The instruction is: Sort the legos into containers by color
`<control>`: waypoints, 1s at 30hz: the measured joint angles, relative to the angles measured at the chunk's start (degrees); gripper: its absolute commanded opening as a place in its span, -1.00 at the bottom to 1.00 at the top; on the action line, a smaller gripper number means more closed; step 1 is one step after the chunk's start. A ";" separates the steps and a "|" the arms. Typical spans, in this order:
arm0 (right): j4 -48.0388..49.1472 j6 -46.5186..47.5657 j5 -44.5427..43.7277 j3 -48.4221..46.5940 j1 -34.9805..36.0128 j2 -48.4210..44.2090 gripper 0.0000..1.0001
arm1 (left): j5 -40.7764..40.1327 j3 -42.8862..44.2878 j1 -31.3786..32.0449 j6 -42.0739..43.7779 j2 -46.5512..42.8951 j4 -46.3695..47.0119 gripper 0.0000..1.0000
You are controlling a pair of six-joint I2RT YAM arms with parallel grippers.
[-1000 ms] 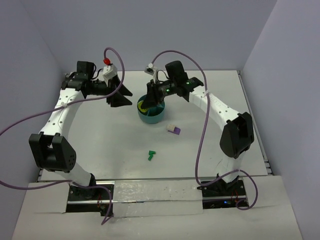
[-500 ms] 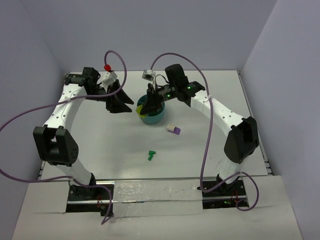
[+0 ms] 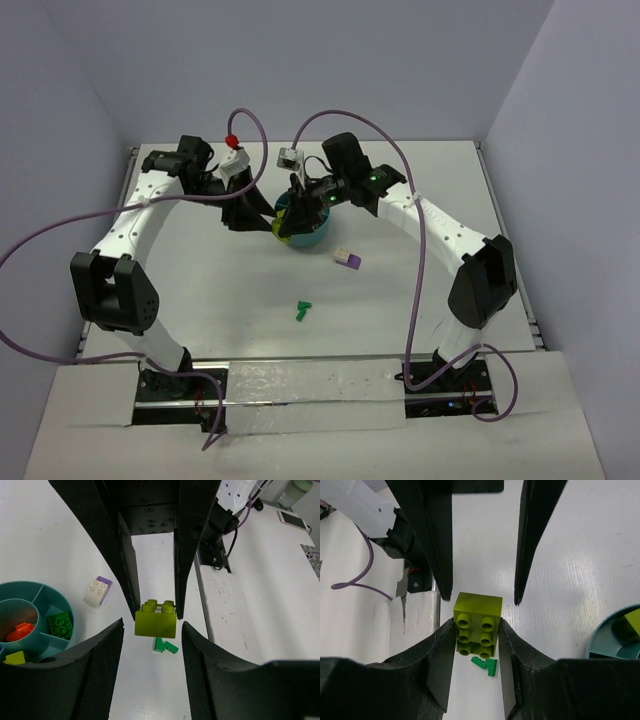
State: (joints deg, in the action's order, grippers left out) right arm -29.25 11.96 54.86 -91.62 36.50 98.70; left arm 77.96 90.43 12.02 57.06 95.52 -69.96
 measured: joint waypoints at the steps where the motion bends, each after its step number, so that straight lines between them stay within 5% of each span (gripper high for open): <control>1: -0.14 0.08 -0.03 -0.24 0.01 0.00 -1.00 | -0.54 -0.68 0.47 -1.59 -0.31 1.49 0.13; 10: -0.96 1.04 -0.64 -0.73 0.20 0.00 -1.00 | -3.29 -3.56 2.74 -6.44 -2.02 7.18 -0.05; 16: -1.48 1.50 -1.00 -0.73 0.25 0.00 -1.00 | -3.56 -3.51 2.75 -5.32 -2.00 6.75 -0.48; 20: -1.53 1.65 -1.05 -0.73 0.25 0.00 -0.94 | -3.55 -3.20 2.75 -4.60 -1.80 6.04 -0.99; 22: -1.53 1.63 -1.23 -0.73 0.27 0.00 -0.68 | -3.55 -2.76 2.75 -3.69 -1.44 5.12 -1.00; 26: -1.57 0.93 -2.42 -0.73 0.27 0.00 0.21 | -3.59 -2.09 2.75 -2.34 -0.68 3.78 -1.00; 30: -1.61 -0.26 -5.32 -0.72 0.45 -0.22 0.62 | -4.09 -2.55 2.78 -4.74 -0.92 5.51 -1.00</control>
State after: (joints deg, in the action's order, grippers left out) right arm -30.86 11.70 49.54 -92.34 36.95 98.47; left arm 73.87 87.88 14.80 52.32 94.60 -64.45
